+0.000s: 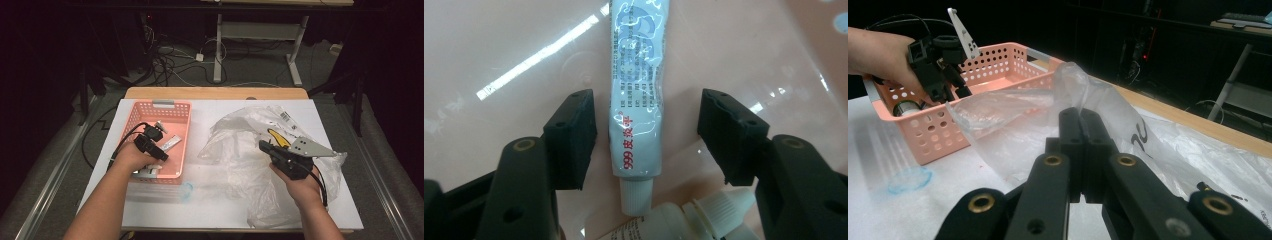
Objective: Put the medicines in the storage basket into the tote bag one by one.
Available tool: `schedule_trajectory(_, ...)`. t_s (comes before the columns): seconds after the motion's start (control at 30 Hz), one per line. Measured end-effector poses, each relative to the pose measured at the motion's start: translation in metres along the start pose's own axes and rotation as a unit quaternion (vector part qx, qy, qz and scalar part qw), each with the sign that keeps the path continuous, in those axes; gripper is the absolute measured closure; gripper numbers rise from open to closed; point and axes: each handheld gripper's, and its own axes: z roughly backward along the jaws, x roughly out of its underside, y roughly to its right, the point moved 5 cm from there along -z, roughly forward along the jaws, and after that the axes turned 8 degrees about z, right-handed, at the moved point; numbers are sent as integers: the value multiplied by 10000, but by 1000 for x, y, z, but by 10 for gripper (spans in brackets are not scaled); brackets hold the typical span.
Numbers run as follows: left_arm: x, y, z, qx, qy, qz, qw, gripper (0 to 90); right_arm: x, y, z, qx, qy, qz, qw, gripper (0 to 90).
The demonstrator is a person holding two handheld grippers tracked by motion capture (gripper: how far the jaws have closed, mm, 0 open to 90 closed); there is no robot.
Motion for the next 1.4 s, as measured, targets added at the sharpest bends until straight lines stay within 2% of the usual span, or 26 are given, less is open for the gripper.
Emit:
schedule_trajectory(0.1,0,2,0,12,17,-95,10000,465,0,0,0,2,-8,-4,10000,900)
schedule_trajectory(0.23,0,-1,0,43,104,-22,9999,529,0,1,1,9,0,-10,10000,900)
schedule_trajectory(0.37,2,-5,1,73,219,36,9997,635,0,0,1,5,9,4,10000,900)
schedule_trajectory(0.6,2,-4,0,72,317,-31,9995,647,1,-1,0,-25,-5,1,10000,900)
schedule_trajectory(0.93,2,-2,0,55,358,-54,9993,653,3,0,0,-29,4,-100,9999,900)
schedule_trajectory(1.23,2,0,1,-12,363,-114,9993,655,2,2,2,-4,51,-84,10000,900)
schedule_trajectory(1.33,1,-1,3,-55,389,-85,9992,655,2,2,2,-3,44,-99,9999,900)
schedule_trajectory(1.4,1,-2,8,-6,492,13,9988,654,2,1,3,-1,38,-105,9999,900)
